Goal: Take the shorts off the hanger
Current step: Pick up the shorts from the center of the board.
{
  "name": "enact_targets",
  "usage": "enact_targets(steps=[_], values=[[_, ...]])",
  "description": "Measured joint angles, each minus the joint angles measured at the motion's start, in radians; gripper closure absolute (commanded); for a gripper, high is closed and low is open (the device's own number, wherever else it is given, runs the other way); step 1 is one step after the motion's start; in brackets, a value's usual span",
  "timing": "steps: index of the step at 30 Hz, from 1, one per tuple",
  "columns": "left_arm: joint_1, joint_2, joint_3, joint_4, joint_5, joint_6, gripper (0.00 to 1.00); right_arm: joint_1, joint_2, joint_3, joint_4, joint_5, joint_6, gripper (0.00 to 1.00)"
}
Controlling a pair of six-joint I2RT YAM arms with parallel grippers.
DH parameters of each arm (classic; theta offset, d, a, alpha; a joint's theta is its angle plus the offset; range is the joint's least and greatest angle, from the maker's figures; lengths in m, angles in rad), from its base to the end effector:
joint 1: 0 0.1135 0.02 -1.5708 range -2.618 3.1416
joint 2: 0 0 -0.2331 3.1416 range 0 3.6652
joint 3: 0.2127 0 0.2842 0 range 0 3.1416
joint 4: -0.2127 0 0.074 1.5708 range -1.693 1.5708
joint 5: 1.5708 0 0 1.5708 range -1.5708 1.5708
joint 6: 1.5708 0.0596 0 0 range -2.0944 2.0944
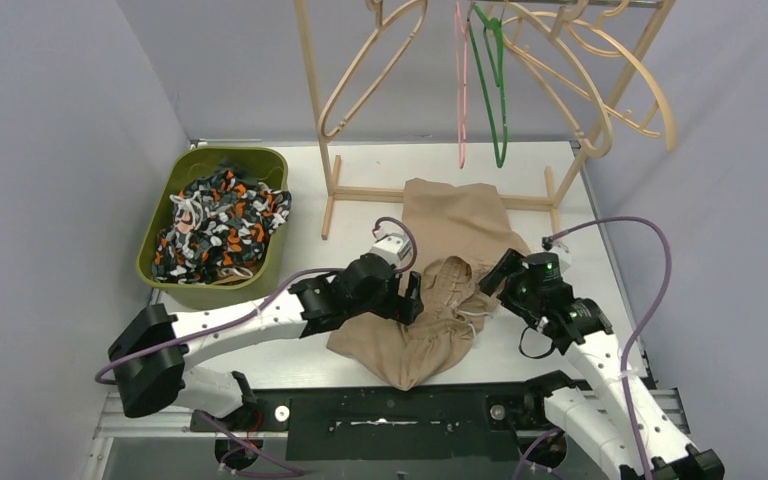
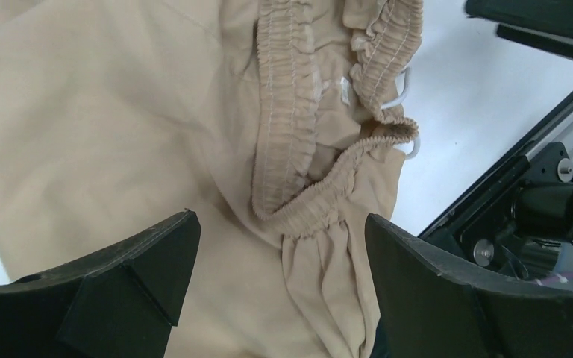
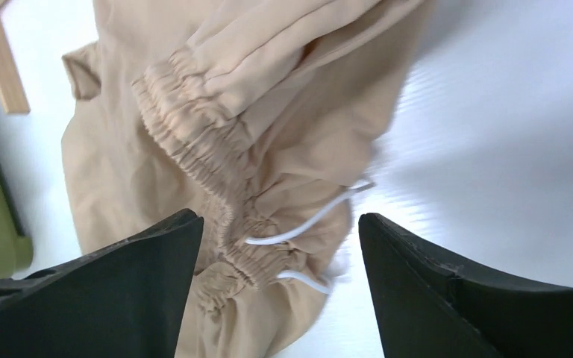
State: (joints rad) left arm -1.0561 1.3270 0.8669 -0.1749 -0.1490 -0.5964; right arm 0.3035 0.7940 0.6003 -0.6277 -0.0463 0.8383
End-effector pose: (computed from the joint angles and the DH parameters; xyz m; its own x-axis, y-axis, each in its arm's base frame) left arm 0.1782 -0.2971 0.1913 -0.6920 0.0953 -0.7155 0.4995 0.7788 -0.3793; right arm 0.2203 0.0719 0.1874 -0.7115 0.5555 -0.4303 0.2997 0.7939 0.5291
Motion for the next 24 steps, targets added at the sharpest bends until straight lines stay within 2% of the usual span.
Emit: enact_targets(steps=[4, 13, 24], values=[[-0.024, 0.108, 0.09, 0.025, -0.013, 0.047, 0.18, -0.008, -0.1, 0.019, -0.103, 0.133, 0.031, 0.17], [-0.084, 0.351, 0.286, 0.066, -0.008, 0.146, 0.17, -0.008, -0.297, 0.039, -0.286, 0.356, 0.22, 0.14], [-0.09, 0.728, 0.526, -0.003, -0.091, 0.162, 0.17, -0.008, -0.372, 0.015, -0.331, 0.38, 0.294, 0.14]])
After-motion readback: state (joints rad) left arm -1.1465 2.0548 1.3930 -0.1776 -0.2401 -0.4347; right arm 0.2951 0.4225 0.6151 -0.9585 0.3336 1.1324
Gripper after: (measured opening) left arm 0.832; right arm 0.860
